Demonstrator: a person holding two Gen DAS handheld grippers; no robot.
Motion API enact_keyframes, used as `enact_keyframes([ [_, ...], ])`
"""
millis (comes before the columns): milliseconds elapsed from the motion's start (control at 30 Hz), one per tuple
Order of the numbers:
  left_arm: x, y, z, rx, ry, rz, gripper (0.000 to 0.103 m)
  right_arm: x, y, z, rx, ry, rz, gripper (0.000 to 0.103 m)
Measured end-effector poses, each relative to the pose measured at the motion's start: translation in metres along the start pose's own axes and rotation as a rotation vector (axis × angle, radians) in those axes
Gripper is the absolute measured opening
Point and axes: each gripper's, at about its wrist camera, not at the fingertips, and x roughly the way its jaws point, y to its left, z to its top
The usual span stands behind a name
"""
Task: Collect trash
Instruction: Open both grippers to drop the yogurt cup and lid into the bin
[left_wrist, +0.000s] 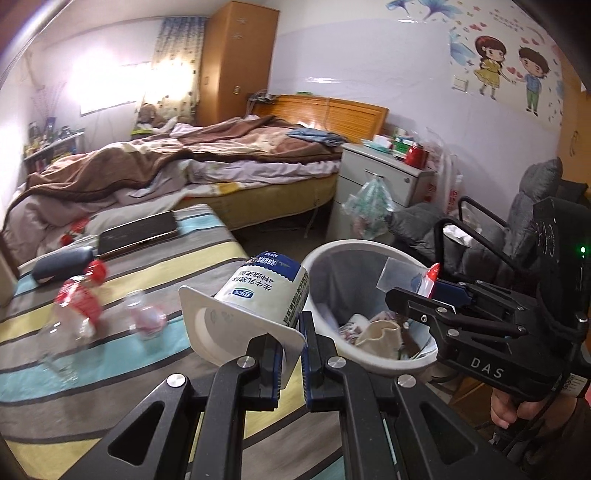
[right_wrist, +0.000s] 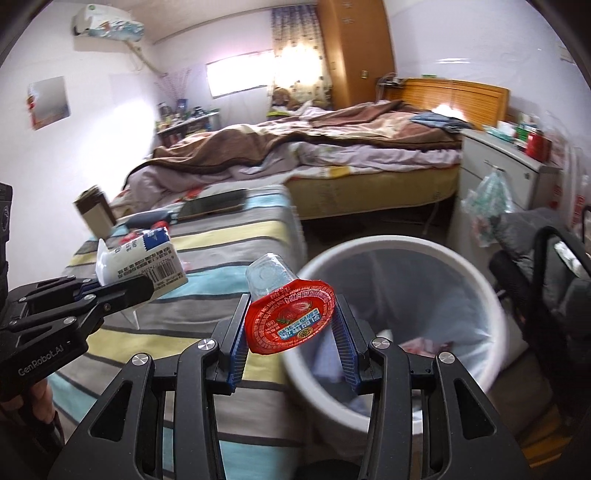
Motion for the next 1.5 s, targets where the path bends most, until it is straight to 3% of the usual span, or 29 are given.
enact_keyframes([
  [500,0.069,-0.060,0.017,0.070,0.082,-0.104,0.008,0.007,-0.068,-0.009,0.095,0.059,-0.160,0.044],
  [833,0.095,-0.083,0.017,0.100,0.117,-0.130,0.008,0.014,-0.091,-0.016,0.116,0.116,-0.205,0.045],
  [933,0.100,-0.085,0.017,0.101,0.127,-0.121,0.015,0.018,-0.095,-0.018,0.112,0.132,-0.214,0.045],
  [1000,0.099,-0.084,0.017,0.103,0.124,-0.116,0.036,0.021,-0.095,-0.018,0.109,0.148,-0.212,0.045],
  [1067,0.095,-0.084,0.017,0.106,0.109,-0.114,0.049,0.022,-0.094,-0.019,0.102,0.159,-0.224,0.046],
  [1200,0.091,-0.081,0.018,0.098,0.107,-0.113,0.049,0.020,-0.094,-0.017,0.100,0.150,-0.233,0.061],
  [1500,0.070,-0.069,0.020,0.077,0.066,-0.089,0.050,0.007,-0.087,-0.011,0.102,0.099,-0.219,0.061],
])
